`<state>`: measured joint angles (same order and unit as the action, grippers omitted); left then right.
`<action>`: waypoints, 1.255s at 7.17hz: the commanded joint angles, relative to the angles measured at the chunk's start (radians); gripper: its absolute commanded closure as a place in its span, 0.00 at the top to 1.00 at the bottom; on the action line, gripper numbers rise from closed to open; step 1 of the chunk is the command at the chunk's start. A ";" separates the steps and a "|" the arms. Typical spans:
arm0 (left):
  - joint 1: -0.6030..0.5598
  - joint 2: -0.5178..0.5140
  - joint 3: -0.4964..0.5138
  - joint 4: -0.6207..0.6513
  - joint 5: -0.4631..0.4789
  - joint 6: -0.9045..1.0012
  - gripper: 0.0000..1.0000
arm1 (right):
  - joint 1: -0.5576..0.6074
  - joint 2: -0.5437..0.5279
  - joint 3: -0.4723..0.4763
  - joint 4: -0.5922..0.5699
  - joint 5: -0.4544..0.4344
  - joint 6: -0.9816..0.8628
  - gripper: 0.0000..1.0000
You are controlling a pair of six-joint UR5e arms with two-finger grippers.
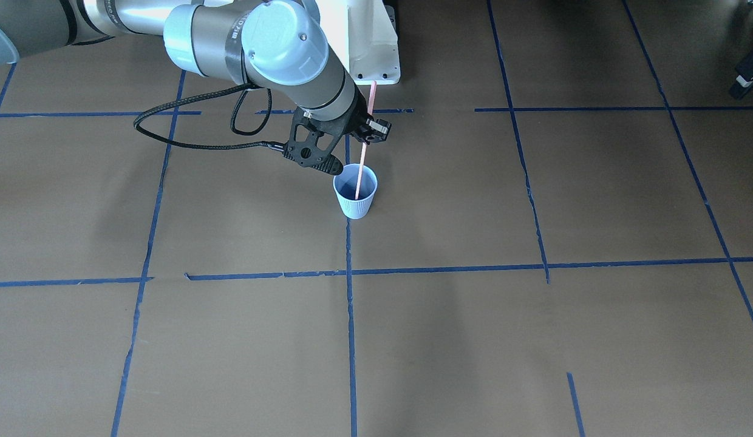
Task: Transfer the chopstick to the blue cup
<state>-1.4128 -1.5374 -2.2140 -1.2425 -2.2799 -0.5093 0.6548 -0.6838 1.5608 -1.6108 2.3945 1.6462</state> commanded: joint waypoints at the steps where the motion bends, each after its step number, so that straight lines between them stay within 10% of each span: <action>1: 0.001 -0.001 -0.003 0.000 -0.001 0.000 1.00 | -0.010 -0.041 -0.002 0.061 -0.002 0.000 0.04; 2: 0.001 -0.001 -0.003 0.000 -0.001 0.000 1.00 | -0.015 -0.066 -0.004 0.121 -0.002 0.000 0.29; 3: 0.000 -0.001 -0.003 0.000 -0.001 0.000 1.00 | -0.017 -0.065 -0.002 0.126 -0.006 0.007 0.98; 9: 0.001 0.000 0.000 -0.003 0.000 0.000 1.00 | 0.041 -0.126 0.157 0.124 -0.145 -0.008 1.00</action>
<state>-1.4113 -1.5404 -2.2156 -1.2421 -2.2795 -0.5105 0.6750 -0.7672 1.6505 -1.4853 2.3176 1.6598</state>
